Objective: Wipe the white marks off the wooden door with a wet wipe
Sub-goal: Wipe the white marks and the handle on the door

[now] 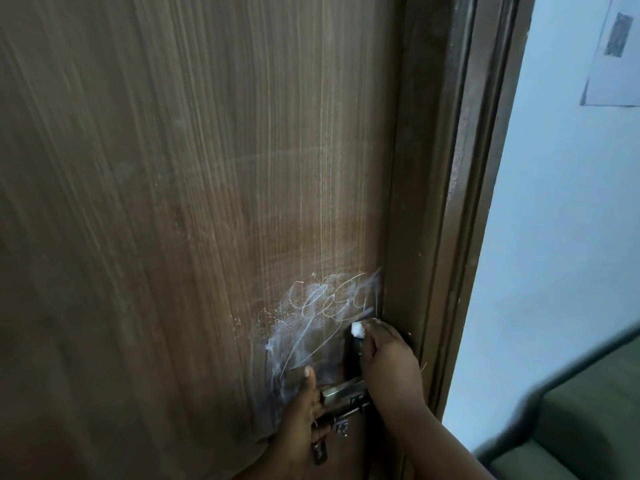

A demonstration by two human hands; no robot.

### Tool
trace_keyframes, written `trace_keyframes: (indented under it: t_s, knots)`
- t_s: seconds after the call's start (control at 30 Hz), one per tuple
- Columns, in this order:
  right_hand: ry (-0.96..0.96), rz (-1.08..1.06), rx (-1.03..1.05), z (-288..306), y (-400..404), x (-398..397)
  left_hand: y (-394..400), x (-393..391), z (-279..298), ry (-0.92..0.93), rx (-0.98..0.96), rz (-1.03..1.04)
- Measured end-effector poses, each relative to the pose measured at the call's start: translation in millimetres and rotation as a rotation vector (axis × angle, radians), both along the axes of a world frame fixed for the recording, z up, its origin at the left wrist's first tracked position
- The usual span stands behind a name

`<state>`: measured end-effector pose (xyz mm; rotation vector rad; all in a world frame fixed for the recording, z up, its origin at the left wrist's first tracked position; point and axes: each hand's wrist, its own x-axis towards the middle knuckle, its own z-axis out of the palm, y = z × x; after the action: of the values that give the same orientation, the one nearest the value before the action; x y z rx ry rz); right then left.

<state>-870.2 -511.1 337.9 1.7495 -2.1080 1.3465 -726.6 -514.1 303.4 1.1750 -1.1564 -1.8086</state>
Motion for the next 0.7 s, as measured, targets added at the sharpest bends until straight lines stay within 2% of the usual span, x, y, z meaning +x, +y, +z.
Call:
trace_keyframes:
  t_s: [0.13, 0.3, 0.53, 0.7]
  knots:
    - [-0.178, -0.051, -0.085, -1.1, -2.3, 9.2, -0.1, 3.2, 0.1, -0.030, -0.002, -0.042]
    - [-0.270, -0.136, -0.041, -6.9, -3.7, 4.5, 2.8, 7.6, 4.4, -0.047, -0.040, -0.068]
    - [-0.345, -0.094, 0.040, -8.4, -5.7, -2.5, 6.5, 9.2, 4.4, -0.036, -0.073, -0.069]
    - [-0.407, -0.016, 0.157, -32.7, 3.4, -5.0, 3.2, 5.6, -1.9, -0.004, -0.076, -0.036]
